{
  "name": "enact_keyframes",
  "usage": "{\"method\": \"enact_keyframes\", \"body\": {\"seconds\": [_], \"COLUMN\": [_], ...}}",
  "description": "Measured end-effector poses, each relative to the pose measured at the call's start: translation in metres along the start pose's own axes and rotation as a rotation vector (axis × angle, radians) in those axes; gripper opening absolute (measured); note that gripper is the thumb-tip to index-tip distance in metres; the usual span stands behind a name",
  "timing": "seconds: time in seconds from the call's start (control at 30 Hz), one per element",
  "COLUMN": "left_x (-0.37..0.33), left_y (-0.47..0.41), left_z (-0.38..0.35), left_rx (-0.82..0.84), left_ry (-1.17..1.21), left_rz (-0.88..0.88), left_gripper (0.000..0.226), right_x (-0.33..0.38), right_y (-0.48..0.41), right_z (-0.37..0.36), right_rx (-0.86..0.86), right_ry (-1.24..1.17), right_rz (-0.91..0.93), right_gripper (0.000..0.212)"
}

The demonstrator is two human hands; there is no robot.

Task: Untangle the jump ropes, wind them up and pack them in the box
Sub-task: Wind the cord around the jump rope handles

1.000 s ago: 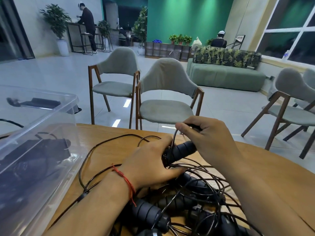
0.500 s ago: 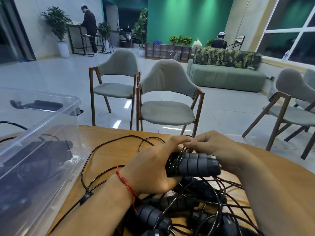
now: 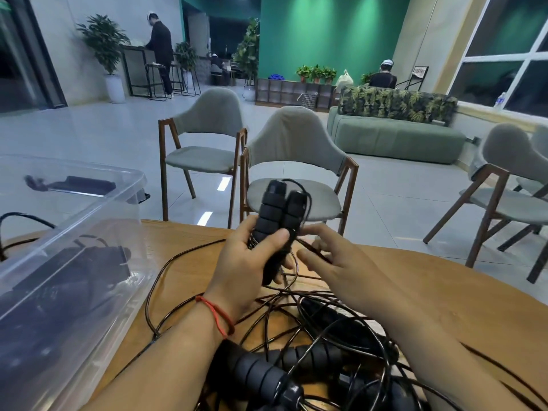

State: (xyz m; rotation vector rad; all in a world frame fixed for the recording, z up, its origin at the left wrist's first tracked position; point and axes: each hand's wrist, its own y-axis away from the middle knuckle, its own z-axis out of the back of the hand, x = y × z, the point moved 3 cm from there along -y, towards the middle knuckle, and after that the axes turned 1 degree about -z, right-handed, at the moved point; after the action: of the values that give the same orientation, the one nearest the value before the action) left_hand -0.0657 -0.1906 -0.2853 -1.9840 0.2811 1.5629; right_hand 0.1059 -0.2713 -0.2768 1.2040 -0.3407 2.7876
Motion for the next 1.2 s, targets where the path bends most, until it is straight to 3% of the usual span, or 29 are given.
{"method": "enact_keyframes", "body": {"seconds": [0.17,0.3,0.47,0.6,0.7,0.9,1.07,1.2], "left_x": [0.010,0.013,0.012,0.012,0.011,0.011,0.011,0.011], "left_y": [-0.007,-0.009,-0.009,-0.012,-0.014,-0.012,-0.014,-0.012], "left_z": [0.005,0.004,0.006,0.018,0.030,0.023,0.019,0.015], "left_rx": [-0.135,-0.150,-0.187,-0.360,-0.481,-0.440,-0.387,-0.323], "left_ry": [0.116,0.160,0.101,0.130,0.209,-0.270,-0.368,-0.408], "left_rz": [0.138,0.202,0.142,0.121,0.134,0.010,-0.006,0.052], "left_gripper": [0.028,0.026,0.025,0.023,0.022,0.019,0.031,0.051], "right_x": [0.003,-0.002,-0.005,-0.001,-0.001,0.019,0.036,0.038], "right_y": [0.003,0.002,0.002,0.005,0.006,0.010,0.014,0.014], "right_z": [-0.004,-0.001,-0.001,0.001,0.008,0.013,0.009,-0.002], "right_rx": [-0.071,-0.132,-0.162,-0.156,-0.250,-0.373,-0.335,-0.207], "right_ry": [0.291,0.298,0.189,0.298,0.345,0.347,0.324,0.342], "right_rz": [0.093,0.126,0.050,0.038,0.043,0.201,0.312,0.368], "right_gripper": [0.032,0.028,0.022,0.031,0.034,0.029,0.031,0.030]}}
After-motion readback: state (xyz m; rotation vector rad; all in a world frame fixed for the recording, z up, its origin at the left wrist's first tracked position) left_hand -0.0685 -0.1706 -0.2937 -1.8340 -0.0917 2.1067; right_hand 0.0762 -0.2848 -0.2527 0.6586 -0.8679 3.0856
